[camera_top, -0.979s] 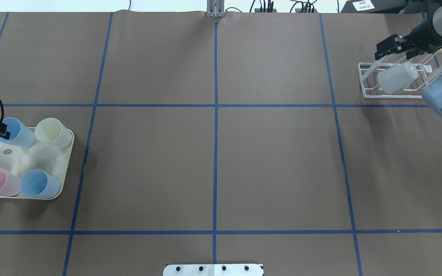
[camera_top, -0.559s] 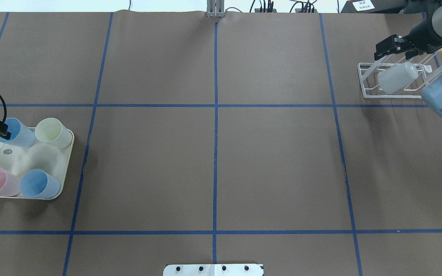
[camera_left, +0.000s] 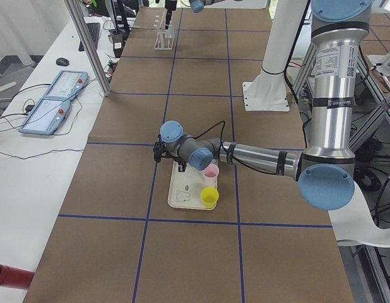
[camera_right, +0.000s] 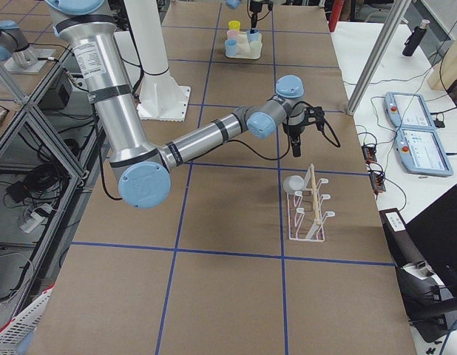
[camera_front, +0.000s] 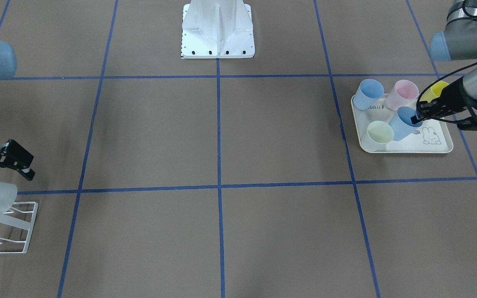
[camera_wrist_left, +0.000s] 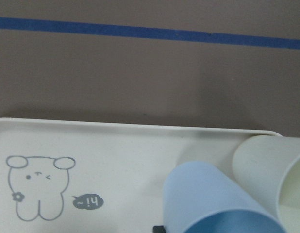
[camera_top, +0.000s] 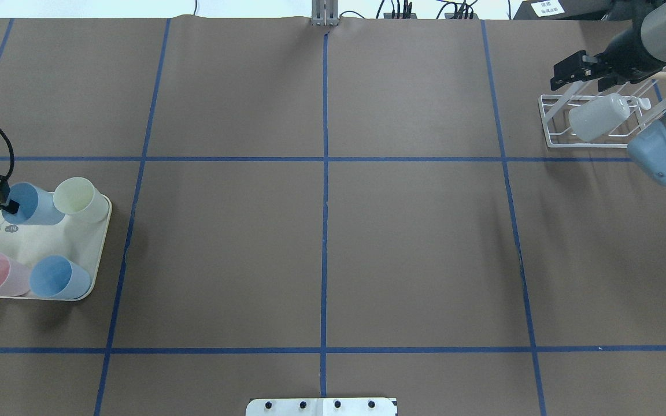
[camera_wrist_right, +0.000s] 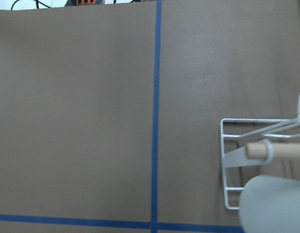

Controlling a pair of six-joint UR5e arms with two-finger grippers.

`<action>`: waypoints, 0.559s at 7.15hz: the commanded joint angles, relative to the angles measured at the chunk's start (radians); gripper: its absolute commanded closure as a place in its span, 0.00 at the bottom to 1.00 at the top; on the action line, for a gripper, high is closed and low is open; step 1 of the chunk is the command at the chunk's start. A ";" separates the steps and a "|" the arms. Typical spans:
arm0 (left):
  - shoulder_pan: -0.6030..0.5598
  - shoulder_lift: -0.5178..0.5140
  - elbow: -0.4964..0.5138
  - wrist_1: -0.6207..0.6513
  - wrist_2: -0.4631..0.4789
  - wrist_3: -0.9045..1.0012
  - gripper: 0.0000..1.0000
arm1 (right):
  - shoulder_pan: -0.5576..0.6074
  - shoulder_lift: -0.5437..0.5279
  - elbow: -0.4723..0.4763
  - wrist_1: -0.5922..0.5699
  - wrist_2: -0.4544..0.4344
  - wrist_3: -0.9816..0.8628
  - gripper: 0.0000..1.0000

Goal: Transfer IKEA cup to right arm and place on rack

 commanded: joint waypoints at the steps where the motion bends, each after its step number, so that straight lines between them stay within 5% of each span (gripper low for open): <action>1: -0.080 -0.048 -0.025 0.002 -0.021 -0.077 1.00 | -0.150 0.017 0.103 0.001 -0.090 0.231 0.02; 4: -0.030 -0.212 -0.072 -0.032 -0.024 -0.464 1.00 | -0.330 0.115 0.156 0.001 -0.182 0.463 0.02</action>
